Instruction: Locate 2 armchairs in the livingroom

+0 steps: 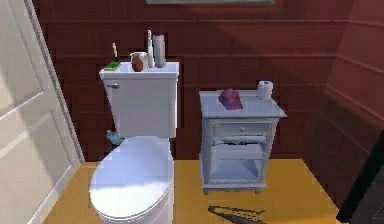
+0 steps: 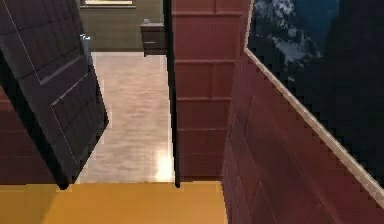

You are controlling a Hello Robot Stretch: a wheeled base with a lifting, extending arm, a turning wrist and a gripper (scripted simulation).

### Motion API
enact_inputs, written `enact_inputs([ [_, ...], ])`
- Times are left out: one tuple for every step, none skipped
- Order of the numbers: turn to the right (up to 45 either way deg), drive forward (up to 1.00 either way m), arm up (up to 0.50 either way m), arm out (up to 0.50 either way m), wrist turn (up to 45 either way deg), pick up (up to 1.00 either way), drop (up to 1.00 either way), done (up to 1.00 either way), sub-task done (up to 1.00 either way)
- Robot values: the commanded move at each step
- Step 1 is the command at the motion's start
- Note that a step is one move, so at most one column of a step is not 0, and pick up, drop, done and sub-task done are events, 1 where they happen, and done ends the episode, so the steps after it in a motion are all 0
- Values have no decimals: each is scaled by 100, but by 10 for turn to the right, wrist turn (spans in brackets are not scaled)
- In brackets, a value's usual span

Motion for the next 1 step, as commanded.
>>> enact_inputs([
  [0,10,0,0,0,0,0,0,0],
])
